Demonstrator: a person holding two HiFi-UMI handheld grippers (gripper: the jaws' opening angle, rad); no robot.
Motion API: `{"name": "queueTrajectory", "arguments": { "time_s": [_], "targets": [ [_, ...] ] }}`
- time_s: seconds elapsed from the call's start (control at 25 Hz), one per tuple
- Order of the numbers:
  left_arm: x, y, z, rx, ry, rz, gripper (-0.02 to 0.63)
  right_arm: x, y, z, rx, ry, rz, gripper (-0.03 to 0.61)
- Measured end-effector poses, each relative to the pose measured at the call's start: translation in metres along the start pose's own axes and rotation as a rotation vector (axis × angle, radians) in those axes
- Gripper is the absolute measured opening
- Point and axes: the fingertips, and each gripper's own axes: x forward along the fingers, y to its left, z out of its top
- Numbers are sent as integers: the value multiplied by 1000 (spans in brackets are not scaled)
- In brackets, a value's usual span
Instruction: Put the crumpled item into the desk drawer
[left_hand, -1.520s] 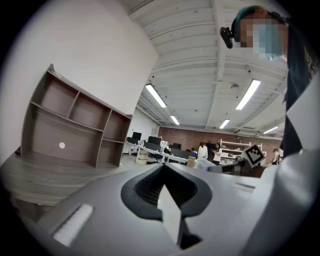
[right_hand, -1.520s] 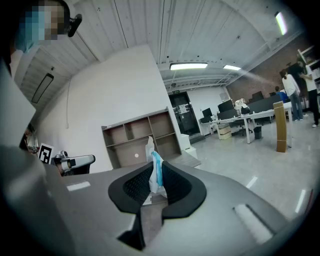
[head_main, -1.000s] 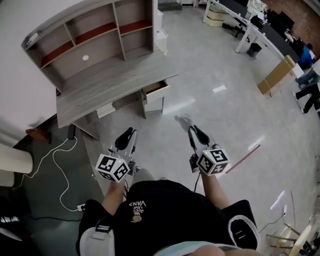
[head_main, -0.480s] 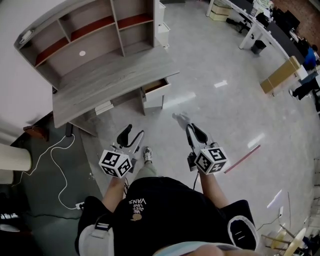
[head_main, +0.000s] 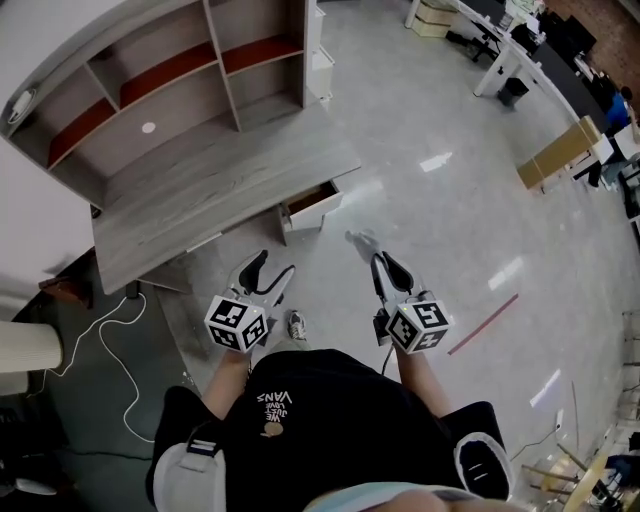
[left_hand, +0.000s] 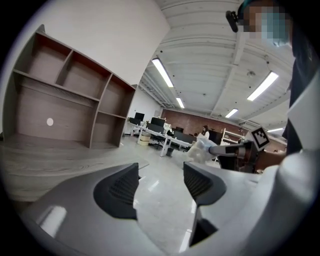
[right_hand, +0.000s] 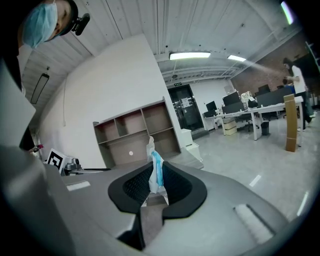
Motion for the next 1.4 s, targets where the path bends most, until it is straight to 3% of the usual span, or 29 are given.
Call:
{"name": "queueTrajectory", "arguments": {
  "time_s": [0.32,0.56,0.72,1.0,1.4],
  "targets": [
    [38,49,9,-16,45,-56,307,61,-8,12,-3,9,-40,46],
    [61,78,4,-33,67,-27,307,95,-24,17,-26,28,-36,46],
    [80,94,-10,-40,83,27,307,122,-35,23,-73,60,-17,46],
    [106,114,-29,-51,67,158,307,166,-53,14,-219,153,101,46],
    [138,133,-83,-58,116,282,307,214,-90,-38,-373,271,216,46]
  ]
}}
